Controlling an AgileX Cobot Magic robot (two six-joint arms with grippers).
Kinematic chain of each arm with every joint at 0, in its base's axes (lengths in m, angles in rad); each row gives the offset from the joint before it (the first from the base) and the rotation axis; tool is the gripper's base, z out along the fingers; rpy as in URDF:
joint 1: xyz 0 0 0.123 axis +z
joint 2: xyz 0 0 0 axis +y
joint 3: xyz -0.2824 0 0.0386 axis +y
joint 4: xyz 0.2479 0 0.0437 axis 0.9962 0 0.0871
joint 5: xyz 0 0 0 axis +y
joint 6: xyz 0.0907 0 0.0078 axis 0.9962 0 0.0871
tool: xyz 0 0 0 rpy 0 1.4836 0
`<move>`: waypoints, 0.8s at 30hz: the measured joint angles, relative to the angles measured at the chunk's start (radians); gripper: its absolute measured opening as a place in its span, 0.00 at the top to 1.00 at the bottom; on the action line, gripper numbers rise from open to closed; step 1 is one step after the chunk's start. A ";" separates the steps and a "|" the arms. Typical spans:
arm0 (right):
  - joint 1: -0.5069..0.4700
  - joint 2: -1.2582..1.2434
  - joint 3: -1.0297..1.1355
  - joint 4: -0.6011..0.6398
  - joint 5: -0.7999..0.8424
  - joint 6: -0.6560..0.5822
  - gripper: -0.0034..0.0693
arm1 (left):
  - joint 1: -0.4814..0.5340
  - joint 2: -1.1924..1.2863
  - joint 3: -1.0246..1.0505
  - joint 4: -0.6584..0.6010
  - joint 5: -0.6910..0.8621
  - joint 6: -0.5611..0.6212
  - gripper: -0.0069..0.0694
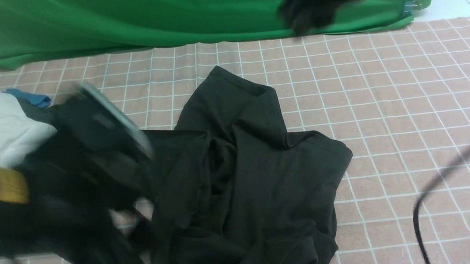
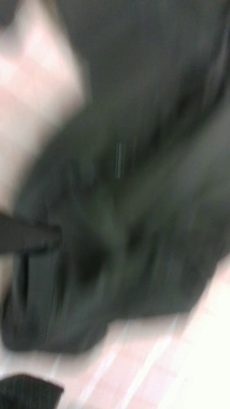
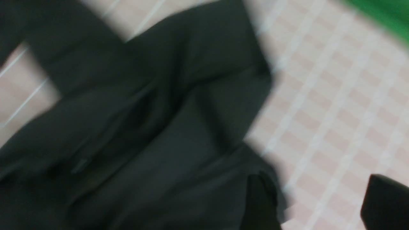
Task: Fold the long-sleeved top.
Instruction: Spread the long sleeves with your arms and place them on the tabletop
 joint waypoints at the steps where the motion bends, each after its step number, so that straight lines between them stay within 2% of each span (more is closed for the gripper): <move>1: 0.026 -0.008 0.033 0.000 -0.002 0.002 0.35 | 0.000 -0.022 -0.010 0.076 0.006 -0.062 0.48; 3: 0.112 -0.014 0.145 0.001 -0.023 0.024 0.35 | 0.000 -0.075 -0.026 0.218 0.038 -0.168 0.70; 5: 0.204 -0.010 0.251 0.001 -0.093 0.052 0.35 | 0.000 -0.124 -0.028 0.282 0.109 -0.213 0.84; 6: 0.261 -0.004 0.304 0.002 -0.156 0.071 0.33 | 0.000 -0.141 -0.028 0.291 0.150 -0.222 0.87; 9: 0.357 0.019 0.365 0.008 -0.285 0.111 0.28 | 0.000 -0.167 -0.028 0.287 0.203 -0.234 0.89; 11: 0.431 0.064 0.380 0.014 -0.394 0.166 0.17 | 0.000 -0.183 -0.028 0.265 0.220 -0.234 0.89; 12: 0.435 0.064 0.380 0.015 -0.401 0.171 0.17 | 0.000 -0.184 -0.028 0.263 0.220 -0.234 0.89; 13: 0.455 0.104 0.373 0.018 -0.444 0.198 0.12 | 0.000 -0.189 -0.028 0.249 0.221 -0.233 0.89; 15: 0.462 0.170 0.347 0.018 -0.489 0.241 0.08 | 0.000 -0.191 -0.028 0.229 0.221 -0.227 0.89; 20: 0.439 0.299 0.279 0.013 -0.531 0.277 0.12 | 0.000 -0.191 -0.028 0.185 0.221 -0.194 0.89; 24: 0.418 0.370 0.234 0.014 -0.534 0.283 0.26 | 0.000 -0.191 -0.028 0.169 0.220 -0.163 0.89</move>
